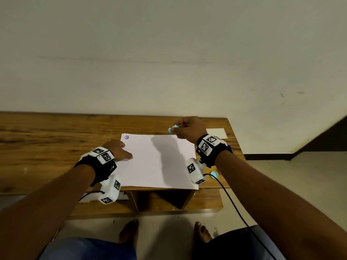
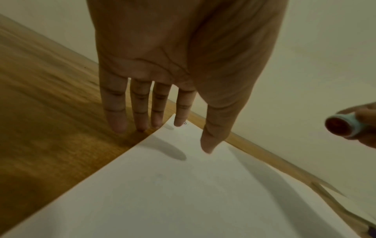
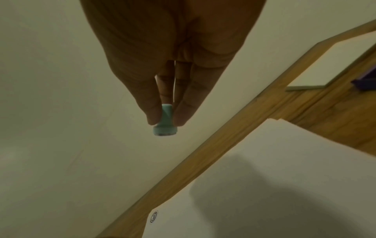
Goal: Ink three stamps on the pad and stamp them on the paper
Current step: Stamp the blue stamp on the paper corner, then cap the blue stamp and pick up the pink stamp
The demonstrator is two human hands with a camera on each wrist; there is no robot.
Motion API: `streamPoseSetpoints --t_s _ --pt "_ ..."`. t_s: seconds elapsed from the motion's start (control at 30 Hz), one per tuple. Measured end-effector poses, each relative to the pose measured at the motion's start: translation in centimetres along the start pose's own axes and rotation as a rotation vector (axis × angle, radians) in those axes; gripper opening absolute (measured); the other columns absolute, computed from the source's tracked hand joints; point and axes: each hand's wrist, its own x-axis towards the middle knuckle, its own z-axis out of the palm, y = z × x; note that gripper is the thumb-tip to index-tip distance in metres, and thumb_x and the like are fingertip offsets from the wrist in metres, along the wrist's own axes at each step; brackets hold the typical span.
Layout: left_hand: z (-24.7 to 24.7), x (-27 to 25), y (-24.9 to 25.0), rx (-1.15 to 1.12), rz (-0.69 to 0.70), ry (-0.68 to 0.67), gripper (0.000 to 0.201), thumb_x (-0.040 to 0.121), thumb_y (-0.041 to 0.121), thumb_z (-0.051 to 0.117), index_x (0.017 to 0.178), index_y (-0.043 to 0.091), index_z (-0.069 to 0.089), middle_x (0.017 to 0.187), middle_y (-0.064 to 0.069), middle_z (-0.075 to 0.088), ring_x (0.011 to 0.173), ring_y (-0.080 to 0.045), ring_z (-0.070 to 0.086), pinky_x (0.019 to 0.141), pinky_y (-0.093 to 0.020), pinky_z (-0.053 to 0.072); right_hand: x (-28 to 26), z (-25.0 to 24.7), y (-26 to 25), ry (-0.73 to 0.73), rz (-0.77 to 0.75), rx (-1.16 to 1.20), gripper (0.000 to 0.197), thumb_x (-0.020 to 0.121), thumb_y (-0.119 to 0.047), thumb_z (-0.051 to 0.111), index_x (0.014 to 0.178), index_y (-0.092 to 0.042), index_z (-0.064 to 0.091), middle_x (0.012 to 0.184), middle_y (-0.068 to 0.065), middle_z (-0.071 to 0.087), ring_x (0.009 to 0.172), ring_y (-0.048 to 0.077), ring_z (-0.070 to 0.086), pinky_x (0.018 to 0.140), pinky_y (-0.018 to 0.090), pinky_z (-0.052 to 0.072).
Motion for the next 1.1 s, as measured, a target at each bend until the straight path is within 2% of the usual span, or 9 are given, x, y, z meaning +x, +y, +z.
streamPoseSetpoints --t_s 0.13,0.3,0.47,0.6,0.7,0.83,0.93,1.03,1.1 --pt "-0.7 -0.4 -0.1 -0.026 0.021 0.064 0.063 0.079 0.042 0.071 0.133 0.014 0.055 0.145 -0.004 0.048 0.130 -0.024 0.047 0.101 -0.029 0.037 -0.8 -1.7 0.3 0.025 -0.001 0.001 0.021 0.067 -0.022 0.091 0.079 -0.018 0.073 0.076 0.009 0.076 0.066 0.019 0.072 0.083 0.049 0.062" --pt "-0.5 -2.5 0.7 -0.066 0.105 0.113 0.037 0.077 0.036 0.074 0.110 0.021 0.067 0.120 -0.002 0.064 0.110 -0.023 0.060 0.093 -0.030 0.045 -3.2 -3.9 0.5 0.073 -0.020 0.024 0.021 0.071 -0.018 0.088 0.085 -0.011 0.074 0.077 0.014 0.075 0.064 0.018 0.069 0.079 0.044 0.063" --pt "2.3 -7.1 3.8 -0.287 0.306 0.081 0.020 0.079 0.029 0.075 0.099 0.024 0.070 0.101 -0.001 0.068 0.086 -0.019 0.064 0.078 -0.027 0.049 -6.7 -7.3 1.7 0.180 -0.052 0.114 0.014 0.075 -0.019 0.086 0.082 -0.018 0.075 0.071 0.008 0.072 0.061 0.018 0.065 0.064 0.034 0.058" --pt "7.1 -10.7 7.0 -0.240 0.438 0.072 0.023 0.080 0.026 0.075 0.102 0.023 0.071 0.096 0.004 0.067 0.087 -0.015 0.063 0.086 -0.028 0.051 -10.7 -9.4 4.6 0.279 -0.034 0.166 0.014 0.080 -0.012 0.082 0.086 -0.022 0.074 0.078 0.007 0.076 0.071 0.022 0.072 0.073 0.038 0.063" --pt "11.2 -12.9 9.9 -0.150 0.534 0.023 0.030 0.082 0.026 0.073 0.111 0.023 0.067 0.107 0.003 0.063 0.092 -0.013 0.059 0.084 -0.023 0.048 -12.8 -10.0 8.1 0.333 0.020 0.208 0.018 0.080 -0.008 0.081 0.083 -0.025 0.076 0.079 0.003 0.077 0.077 0.023 0.074 0.076 0.043 0.063" --pt "15.4 -13.7 13.3 -0.043 0.636 0.018 0.039 0.081 0.029 0.071 0.119 0.023 0.065 0.118 0.001 0.061 0.107 -0.019 0.056 0.092 -0.031 0.049 -13.7 -9.7 12.1 0.390 0.079 0.217 0.020 0.078 -0.006 0.081 0.094 -0.019 0.077 0.091 0.005 0.075 0.086 0.024 0.074 0.078 0.044 0.063" --pt "17.1 -13.3 15.2 0.024 0.686 0.048 0.045 0.080 0.031 0.072 0.123 0.022 0.063 0.122 0.001 0.060 0.111 -0.020 0.053 0.092 -0.030 0.046 -13.9 -9.3 14.0 0.420 0.062 0.126 0.024 0.078 -0.014 0.081 0.102 -0.018 0.077 0.090 -0.002 0.073 0.084 0.017 0.071 0.077 0.034 0.061" --pt "18.1 -12.4 16.5 0.082 0.712 0.049 0.050 0.078 0.041 0.073 0.124 0.023 0.062 0.124 0.001 0.059 0.112 -0.021 0.052 0.092 -0.032 0.044 -13.8 -9.4 14.8 0.432 0.017 0.088 0.025 0.080 -0.016 0.080 0.105 -0.018 0.077 0.089 -0.008 0.071 0.083 0.006 0.066 0.069 0.011 0.051" --pt "18.6 -11.8 17.0 0.115 0.716 0.036 0.052 0.076 0.044 0.073 0.123 0.024 0.062 0.121 0.000 0.060 0.108 -0.023 0.053 0.090 -0.033 0.045 -13.5 -9.3 15.1 0.437 0.006 0.115 0.024 0.080 -0.015 0.080 0.104 -0.018 0.077 0.087 -0.011 0.070 0.081 0.002 0.065 0.066 0.006 0.048"
